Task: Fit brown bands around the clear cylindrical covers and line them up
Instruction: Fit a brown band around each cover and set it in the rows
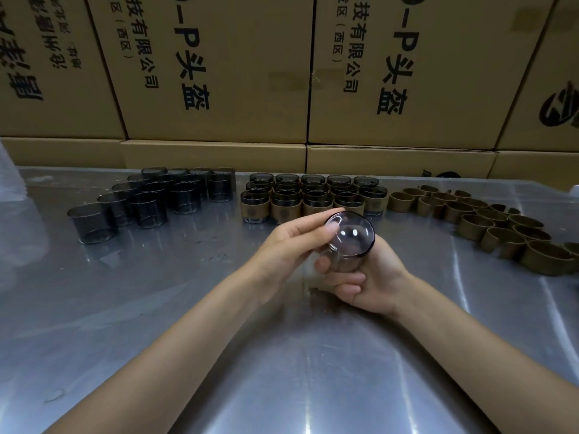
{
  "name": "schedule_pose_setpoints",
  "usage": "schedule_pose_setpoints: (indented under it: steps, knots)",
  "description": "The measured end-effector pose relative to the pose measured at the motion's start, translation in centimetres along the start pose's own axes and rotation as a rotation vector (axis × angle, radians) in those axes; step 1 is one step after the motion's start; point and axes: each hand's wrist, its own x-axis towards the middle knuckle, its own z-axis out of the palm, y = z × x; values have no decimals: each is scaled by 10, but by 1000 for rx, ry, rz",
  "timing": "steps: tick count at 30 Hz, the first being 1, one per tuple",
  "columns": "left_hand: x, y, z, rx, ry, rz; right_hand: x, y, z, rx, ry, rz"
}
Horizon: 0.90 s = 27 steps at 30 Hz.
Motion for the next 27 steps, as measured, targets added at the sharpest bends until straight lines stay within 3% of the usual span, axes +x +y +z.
schedule_pose_setpoints:
  steps: [8,14,19,23,27]
  knots:
    - [0,3,2,291,3,180,-1,2,3,37,37,-17]
    - [2,-5,17,521,208,280,8,12,13,-15,241,-184]
    - [4,-9,25,398,469,296,12,22,23,-123,290,-279]
    - [4,-9,22,134,475,124,13,25,23,-157,317,-317]
    - [7,-11,15,103,452,135,15,27,25,-172,357,-360]
